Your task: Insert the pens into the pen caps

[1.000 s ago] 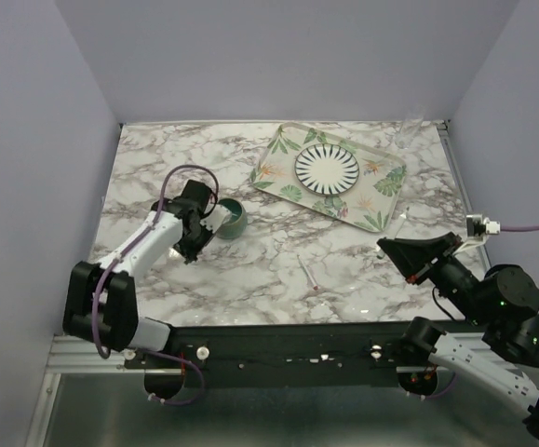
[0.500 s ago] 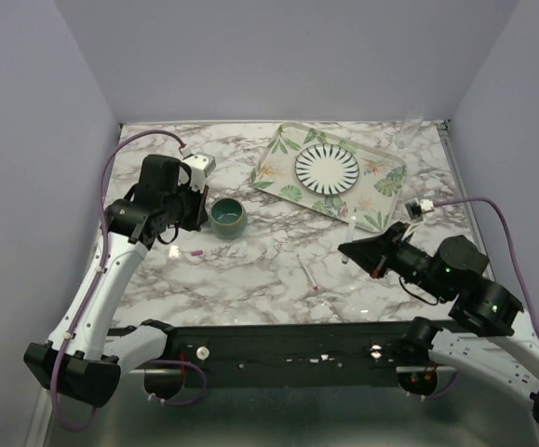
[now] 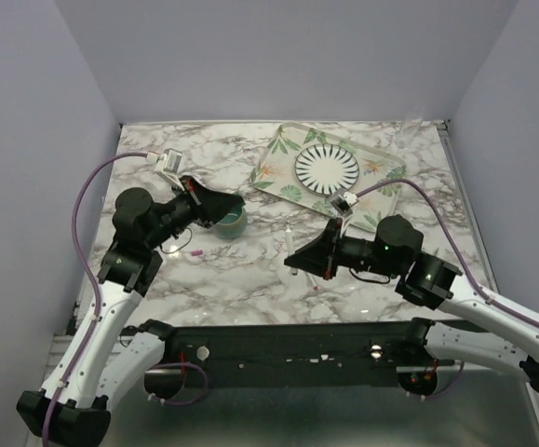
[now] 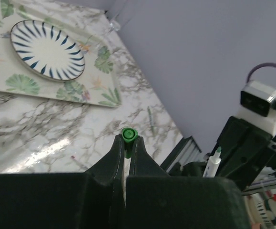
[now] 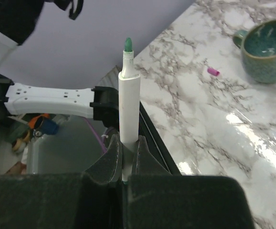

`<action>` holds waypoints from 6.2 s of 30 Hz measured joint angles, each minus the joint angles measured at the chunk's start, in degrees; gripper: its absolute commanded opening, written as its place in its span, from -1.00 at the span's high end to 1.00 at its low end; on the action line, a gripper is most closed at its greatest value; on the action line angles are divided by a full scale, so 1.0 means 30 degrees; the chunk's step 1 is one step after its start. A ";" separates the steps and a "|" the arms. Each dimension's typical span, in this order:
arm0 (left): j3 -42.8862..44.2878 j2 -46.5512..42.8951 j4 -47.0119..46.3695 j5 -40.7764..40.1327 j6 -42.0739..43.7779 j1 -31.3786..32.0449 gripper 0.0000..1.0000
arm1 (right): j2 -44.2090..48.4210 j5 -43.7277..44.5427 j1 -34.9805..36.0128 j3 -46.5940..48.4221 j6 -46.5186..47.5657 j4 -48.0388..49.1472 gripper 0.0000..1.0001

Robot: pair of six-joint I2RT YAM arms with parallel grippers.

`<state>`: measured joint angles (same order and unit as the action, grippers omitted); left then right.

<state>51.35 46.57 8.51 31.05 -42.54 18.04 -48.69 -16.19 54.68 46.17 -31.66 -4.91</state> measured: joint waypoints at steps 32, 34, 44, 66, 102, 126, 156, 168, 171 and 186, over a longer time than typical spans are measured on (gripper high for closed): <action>-0.2696 -0.3548 -0.4830 0.1129 -0.5158 0.0284 1.00 | -0.6295 0.1253 0.2761 0.3643 0.0925 0.1588 0.99; -0.2696 -0.3621 -0.4342 0.1195 -0.4823 0.0284 1.00 | -0.6309 0.1319 0.2798 0.3650 0.0925 0.1588 0.99; -0.2696 -0.3810 -0.3169 0.1392 -0.3898 0.0284 1.00 | -0.6623 0.1617 0.3009 0.4051 0.0918 0.1421 0.99; -0.2011 -0.3840 -0.0219 0.2900 -0.2477 0.0277 0.56 | -0.6790 0.2739 0.3446 0.4481 0.2076 0.0321 0.99; 0.0233 -0.4233 -0.5355 0.5049 -0.3665 0.0357 -0.40 | -0.4284 0.1537 0.4947 0.4466 0.5348 0.2404 0.99; -0.1610 -0.4561 -0.6914 0.5668 -0.3526 0.0357 -0.08 | -0.5144 0.0809 0.5544 0.4488 0.4911 0.2630 0.99; -0.3075 -0.4881 -0.9901 0.6120 -0.6513 0.0277 1.00 | -0.5552 0.2353 0.5705 0.6521 0.5566 -0.0721 0.99; -0.4131 -0.5238 -1.2837 0.4211 -0.7665 0.0240 1.00 | -0.6958 0.2900 0.5756 0.9595 0.5778 -0.3060 0.99; -0.4109 -0.5355 -1.3151 0.3759 -0.7621 0.0240 1.00 | -0.7395 0.2973 0.5778 1.0732 0.5960 -0.4051 0.99; -0.3905 -0.5217 -1.3143 0.3147 -0.7810 0.0313 1.00 | -0.7883 0.3555 0.5588 1.2823 0.7570 -0.6557 0.99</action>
<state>39.64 30.92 -30.92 40.49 -65.98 18.98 -72.34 -5.52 71.44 84.64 -8.95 -24.58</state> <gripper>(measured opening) 0.070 0.062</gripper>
